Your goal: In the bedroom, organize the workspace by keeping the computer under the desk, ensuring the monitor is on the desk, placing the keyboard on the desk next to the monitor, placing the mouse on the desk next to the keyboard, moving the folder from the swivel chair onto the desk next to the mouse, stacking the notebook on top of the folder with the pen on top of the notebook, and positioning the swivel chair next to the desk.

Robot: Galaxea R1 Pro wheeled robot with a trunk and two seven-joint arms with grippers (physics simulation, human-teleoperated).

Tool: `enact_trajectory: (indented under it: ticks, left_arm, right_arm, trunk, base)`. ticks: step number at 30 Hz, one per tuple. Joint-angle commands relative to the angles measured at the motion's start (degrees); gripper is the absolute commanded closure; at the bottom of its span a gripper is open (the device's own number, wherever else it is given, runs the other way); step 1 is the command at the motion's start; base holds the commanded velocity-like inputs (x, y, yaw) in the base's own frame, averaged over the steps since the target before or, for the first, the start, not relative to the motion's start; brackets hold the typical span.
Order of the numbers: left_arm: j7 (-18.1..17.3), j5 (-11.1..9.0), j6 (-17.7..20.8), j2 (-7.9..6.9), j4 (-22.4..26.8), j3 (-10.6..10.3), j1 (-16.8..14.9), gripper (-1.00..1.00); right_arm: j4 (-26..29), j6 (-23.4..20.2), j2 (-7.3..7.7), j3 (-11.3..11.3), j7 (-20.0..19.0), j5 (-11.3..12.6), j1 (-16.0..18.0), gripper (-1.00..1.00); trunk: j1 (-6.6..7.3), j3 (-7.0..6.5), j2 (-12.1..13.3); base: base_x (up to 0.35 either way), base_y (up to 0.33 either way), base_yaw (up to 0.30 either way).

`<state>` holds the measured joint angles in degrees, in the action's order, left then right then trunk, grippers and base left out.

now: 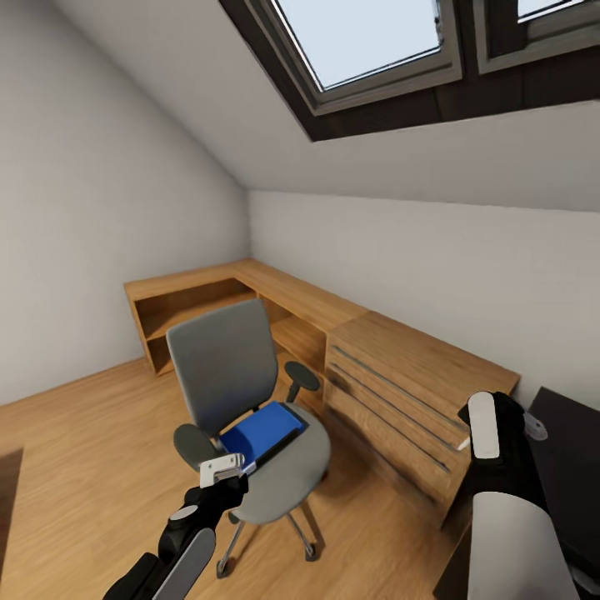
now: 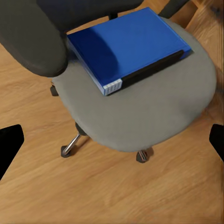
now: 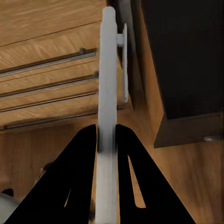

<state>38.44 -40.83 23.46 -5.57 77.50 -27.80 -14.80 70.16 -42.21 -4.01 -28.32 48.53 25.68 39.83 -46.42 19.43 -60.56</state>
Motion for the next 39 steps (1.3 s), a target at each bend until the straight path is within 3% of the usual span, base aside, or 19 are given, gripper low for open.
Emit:
enact_trajectory:
  ticks: [1,7,16,19,25,28,32,37,39]
  left_arm:
    - [0.5,-0.4,0.1,-0.06,0.1,-0.1,-0.1,-1.0]
    - [0.5,-0.3,0.1,-0.08,0.1,-0.2,0.0,-1.0]
    - [0.5,-0.3,0.0,-0.06,0.1,-0.2,-0.1,-1.0]
    - [0.5,-0.3,0.0,-0.05,0.1,-0.2,-0.1,-1.0]
    - [0.5,-0.3,0.0,-0.05,0.2,-0.8,-0.1,-1.0]
    - [0.5,-0.3,-0.1,-0.1,0.2,-2.6,-0.1,-1.0]
    - [0.5,-0.2,-0.1,-0.08,0.3,-4.1,0.0,-1.0]
    - [0.5,-0.2,-0.2,-0.07,0.3,-5.3,-0.1,-1.0]
    - [0.5,-0.2,-0.2,-0.18,0.9,-7.4,0.0,-1.0]
  right_arm:
    - [0.1,-0.1,-0.04,-0.1,0.4,0.5,0.1,1.0]
    - [0.1,0.0,0.05,-0.1,0.4,0.5,0.1,1.0]
    - [-0.3,0.3,1.55,-0.2,-0.5,0.5,0.1,1.0]
    - [-1.0,0.2,2.86,-0.1,-4.5,0.4,0.1,1.0]
    - [-6.1,0.2,7.24,0.2,-9.1,0.4,0.1,1.0]
    - [-9.4,0.5,9.14,0.4,-12.4,0.1,0.1,1.0]
    - [-13.9,0.7,11.31,0.9,-13.8,-0.5,0.1,1.0]
    - [-17.2,2.3,13.91,3.9,-14.2,-0.9,0.1,1.0]
    - [-18.8,3.8,14.69,6.4,-14.3,-1.0,0.1,1.0]
  trunk:
    - [-0.01,0.08,-0.1]
    - [-0.01,0.08,-0.1]
    - [-0.01,0.08,-0.1]
    - [-0.01,0.14,-0.1]
    - [-0.01,0.23,-0.1]
    - [-0.01,0.23,-0.1]
    - [-0.01,0.24,-0.1]
    - [-0.01,0.24,-0.1]
    - [-0.01,0.24,-0.1]
  base:
    - [-0.001,-0.004,-0.264]
    - [0.0,-0.001,-0.264]
    - [0.0,0.0,-0.248]
    - [0.0,0.0,-0.088]
    - [0.0,0.0,-0.031]
    - [0.0,0.0,-0.005]
    - [0.0,0.0,-0.001]
    - [0.0,0.0,0.0]
    - [0.0,0.0,0.0]
